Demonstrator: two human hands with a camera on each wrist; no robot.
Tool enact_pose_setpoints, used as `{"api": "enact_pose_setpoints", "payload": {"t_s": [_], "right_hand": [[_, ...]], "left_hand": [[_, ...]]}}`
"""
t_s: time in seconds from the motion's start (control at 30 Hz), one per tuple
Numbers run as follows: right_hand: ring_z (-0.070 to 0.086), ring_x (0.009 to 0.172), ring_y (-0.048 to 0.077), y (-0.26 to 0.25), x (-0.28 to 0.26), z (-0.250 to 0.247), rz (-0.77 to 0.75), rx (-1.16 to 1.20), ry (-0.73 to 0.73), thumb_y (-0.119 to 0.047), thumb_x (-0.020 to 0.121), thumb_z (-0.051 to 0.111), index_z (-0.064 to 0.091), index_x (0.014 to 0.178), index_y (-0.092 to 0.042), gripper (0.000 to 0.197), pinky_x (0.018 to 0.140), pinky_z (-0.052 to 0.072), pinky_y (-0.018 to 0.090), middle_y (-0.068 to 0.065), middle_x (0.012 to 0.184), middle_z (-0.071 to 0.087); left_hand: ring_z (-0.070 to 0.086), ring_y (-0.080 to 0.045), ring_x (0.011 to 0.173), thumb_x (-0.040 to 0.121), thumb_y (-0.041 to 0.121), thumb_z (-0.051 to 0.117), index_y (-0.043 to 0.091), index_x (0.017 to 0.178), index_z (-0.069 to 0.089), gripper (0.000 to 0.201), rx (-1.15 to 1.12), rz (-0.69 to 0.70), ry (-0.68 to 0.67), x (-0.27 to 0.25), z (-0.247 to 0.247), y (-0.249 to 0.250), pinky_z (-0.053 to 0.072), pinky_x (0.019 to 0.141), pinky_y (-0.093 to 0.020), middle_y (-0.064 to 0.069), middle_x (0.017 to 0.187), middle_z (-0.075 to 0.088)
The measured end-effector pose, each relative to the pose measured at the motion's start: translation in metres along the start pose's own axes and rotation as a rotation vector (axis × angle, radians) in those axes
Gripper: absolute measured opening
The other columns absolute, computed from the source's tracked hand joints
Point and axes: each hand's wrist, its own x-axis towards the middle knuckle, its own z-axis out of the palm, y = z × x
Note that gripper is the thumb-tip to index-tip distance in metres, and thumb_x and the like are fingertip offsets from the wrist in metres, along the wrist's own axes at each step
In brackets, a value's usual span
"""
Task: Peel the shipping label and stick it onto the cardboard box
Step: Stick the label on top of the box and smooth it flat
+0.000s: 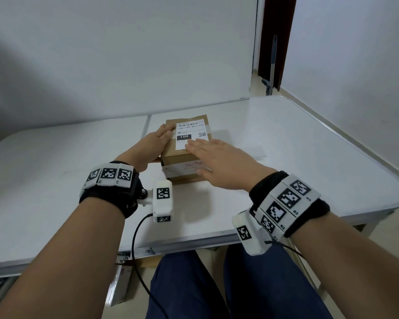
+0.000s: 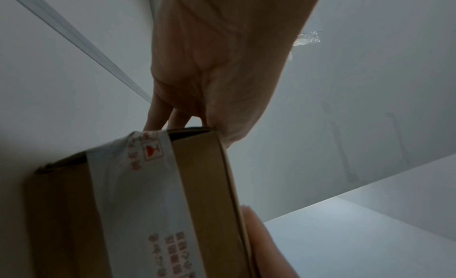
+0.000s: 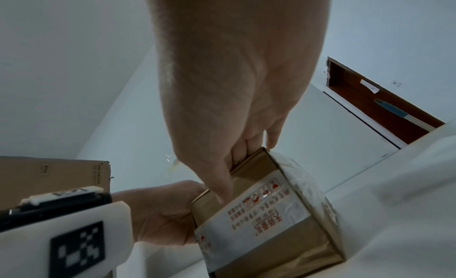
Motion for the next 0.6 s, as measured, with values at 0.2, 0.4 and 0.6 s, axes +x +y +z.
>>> {"api": "enact_pose_setpoints", "payload": {"t_s": [0.2, 0.4, 0.6], "right_hand": [[0.005, 0.150, 0.011, 0.009, -0.009, -0.003, 0.060, 0.056, 0.005, -0.027, 0.100, 0.036, 0.009, 0.155, -0.020, 0.061, 0.122, 0.006, 0.035, -0.004, 0.164, 0.007], [0.005, 0.150, 0.010, 0.020, -0.019, -0.003, 0.112, 0.089, 0.019, -0.020, 0.100, 0.035, 0.008, 0.155, -0.019, 0.061, 0.122, 0.007, 0.035, -0.004, 0.164, 0.005], [0.009, 0.150, 0.012, 0.038, -0.019, -0.013, 0.278, 0.253, 0.036, -0.032, 0.100, 0.037, 0.011, 0.155, -0.020, 0.062, 0.118, 0.013, 0.030, -0.006, 0.164, 0.008]], "left_hand": [[0.042, -0.009, 0.128, 0.101, 0.041, 0.033, 0.049, 0.139, 0.037, 0.039, 0.021, 0.009, -0.020, 0.002, -0.003, -0.001, 0.053, 0.080, -0.028, 0.023, 0.157, 0.011], [0.041, -0.011, 0.132, 0.101, 0.040, 0.033, 0.047, 0.141, 0.037, 0.040, -0.007, -0.004, -0.033, -0.001, -0.003, 0.000, 0.054, 0.076, -0.026, 0.023, 0.158, 0.011], [0.044, -0.016, 0.129, 0.101, 0.040, 0.032, 0.048, 0.140, 0.037, 0.040, 0.045, 0.002, 0.018, -0.001, 0.002, 0.002, 0.053, 0.082, -0.031, 0.017, 0.157, 0.019]]}}
